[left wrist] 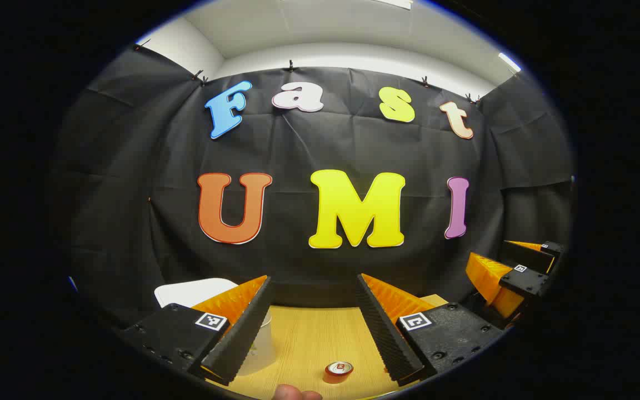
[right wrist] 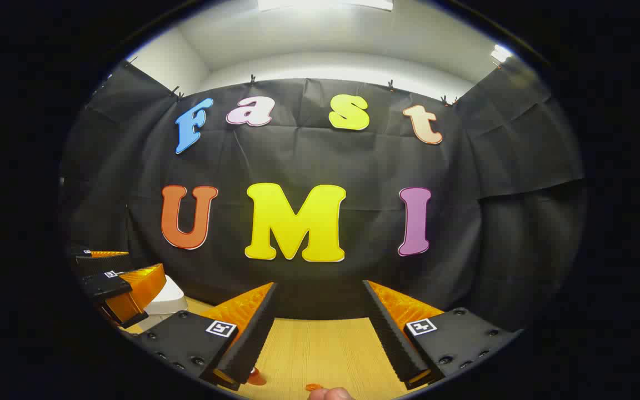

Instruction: Press the lid of the desktop garbage bin to open it, pick up the crumpled paper on the desktop and throw it into the bin, then pick up the pop can on the desktop and drop it into the bin, and finally close the garbage bin lid.

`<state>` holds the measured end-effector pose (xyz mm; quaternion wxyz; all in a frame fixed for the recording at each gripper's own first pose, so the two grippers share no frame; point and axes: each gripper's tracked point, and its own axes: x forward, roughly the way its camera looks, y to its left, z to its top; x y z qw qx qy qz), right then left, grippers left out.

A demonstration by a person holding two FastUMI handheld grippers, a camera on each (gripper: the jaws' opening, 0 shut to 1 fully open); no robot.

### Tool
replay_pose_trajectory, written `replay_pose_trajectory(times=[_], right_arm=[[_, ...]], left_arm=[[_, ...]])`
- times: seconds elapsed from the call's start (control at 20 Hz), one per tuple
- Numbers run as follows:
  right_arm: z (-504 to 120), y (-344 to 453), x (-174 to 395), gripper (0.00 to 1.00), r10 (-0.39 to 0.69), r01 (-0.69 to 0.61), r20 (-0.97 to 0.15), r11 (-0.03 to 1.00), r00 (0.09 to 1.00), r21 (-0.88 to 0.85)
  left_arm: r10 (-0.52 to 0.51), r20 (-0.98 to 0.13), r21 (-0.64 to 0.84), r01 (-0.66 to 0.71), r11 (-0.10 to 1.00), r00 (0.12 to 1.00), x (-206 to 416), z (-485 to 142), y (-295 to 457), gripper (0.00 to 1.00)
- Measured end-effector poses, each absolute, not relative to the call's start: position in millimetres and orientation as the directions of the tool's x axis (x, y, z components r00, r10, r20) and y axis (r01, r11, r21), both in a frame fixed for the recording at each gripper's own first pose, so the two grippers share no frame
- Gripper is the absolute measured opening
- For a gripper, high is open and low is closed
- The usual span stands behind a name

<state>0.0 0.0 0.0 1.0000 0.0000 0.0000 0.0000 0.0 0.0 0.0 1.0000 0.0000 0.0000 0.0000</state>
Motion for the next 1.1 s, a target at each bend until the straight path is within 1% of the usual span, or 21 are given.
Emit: replay_pose_trajectory(times=[0.9, 0.95, 1.0, 1.1], right_arm=[[-4.8, -3.3, 4.6, 0.94, -0.005, 0.005, -0.011, 1.0, 1.0, 0.012], [-5.4, -2.9, 4.6, 0.94, -0.003, 0.003, -0.01, 1.0, 1.0, 0.012], [-5.0, -2.1, 5.3, 0.94, -0.001, 0.001, -0.01, 1.0, 1.0, 0.011], [-5.6, -2.8, 4.9, 0.94, 0.002, -0.002, -0.012, 1.0, 1.0, 0.011]], left_arm=[[0.014, -0.001, 0.02, -0.014, 1.0, 1.0, 3.2, 0.7, 3.9, 0.96], [0.016, -0.002, 0.019, -0.016, 1.0, 1.0, 2.5, -0.2, 4.1, 1.0], [0.018, -0.002, 0.019, -0.018, 1.0, 1.0, 4.0, -1.0, 4.7, 0.96], [0.027, -0.006, 0.02, -0.027, 0.999, 1.0, 4.8, -2.0, 8.2, 0.96]])
